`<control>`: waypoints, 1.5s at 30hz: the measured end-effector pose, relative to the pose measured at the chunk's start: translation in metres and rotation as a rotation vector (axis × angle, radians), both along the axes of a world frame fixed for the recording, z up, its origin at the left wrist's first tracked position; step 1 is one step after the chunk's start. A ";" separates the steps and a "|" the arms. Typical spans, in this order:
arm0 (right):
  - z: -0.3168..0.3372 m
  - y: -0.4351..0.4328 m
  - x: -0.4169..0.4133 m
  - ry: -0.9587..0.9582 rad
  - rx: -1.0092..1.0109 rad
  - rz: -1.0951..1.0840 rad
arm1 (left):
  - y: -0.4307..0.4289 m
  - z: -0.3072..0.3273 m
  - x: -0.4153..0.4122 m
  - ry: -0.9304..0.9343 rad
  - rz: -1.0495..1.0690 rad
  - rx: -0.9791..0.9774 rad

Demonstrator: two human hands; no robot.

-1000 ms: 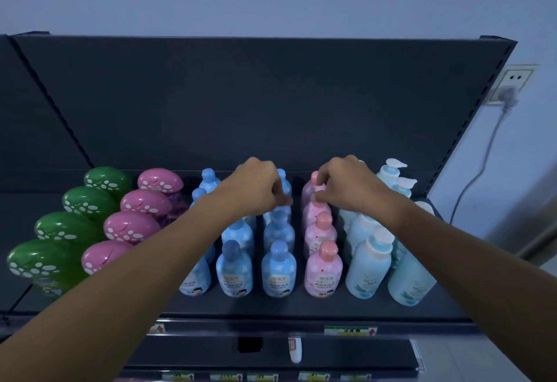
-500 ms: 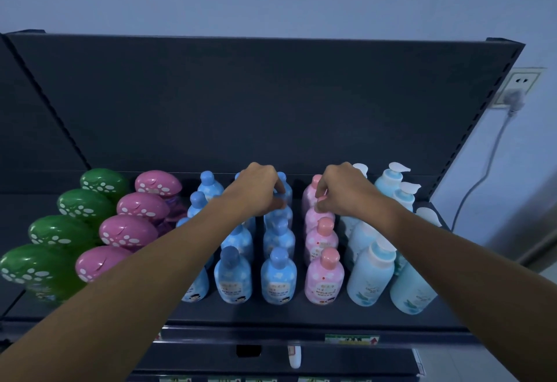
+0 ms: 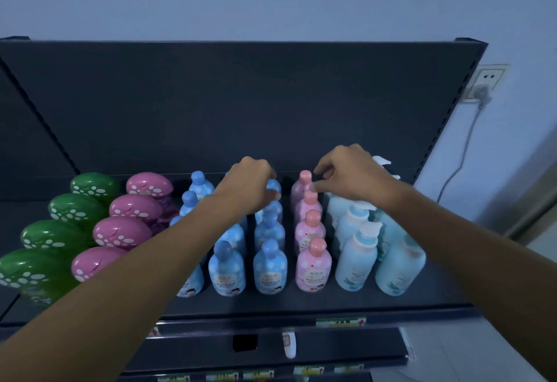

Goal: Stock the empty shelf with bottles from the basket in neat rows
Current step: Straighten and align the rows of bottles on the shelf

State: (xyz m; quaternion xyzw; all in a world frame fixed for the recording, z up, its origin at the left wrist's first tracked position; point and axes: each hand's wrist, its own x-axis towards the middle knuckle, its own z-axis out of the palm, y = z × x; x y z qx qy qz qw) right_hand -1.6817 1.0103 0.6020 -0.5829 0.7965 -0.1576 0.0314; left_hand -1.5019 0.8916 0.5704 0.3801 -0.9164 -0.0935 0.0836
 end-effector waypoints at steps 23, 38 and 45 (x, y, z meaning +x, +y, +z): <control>-0.017 0.150 -0.073 -0.035 0.170 0.023 | 0.139 -0.009 -0.076 0.050 -0.238 -0.013; -0.016 0.135 -0.081 -0.004 0.165 0.025 | 0.133 -0.006 -0.078 0.077 -0.192 0.014; -0.002 0.109 -0.100 0.026 0.061 -0.061 | 0.112 0.007 -0.093 0.149 -0.137 -0.006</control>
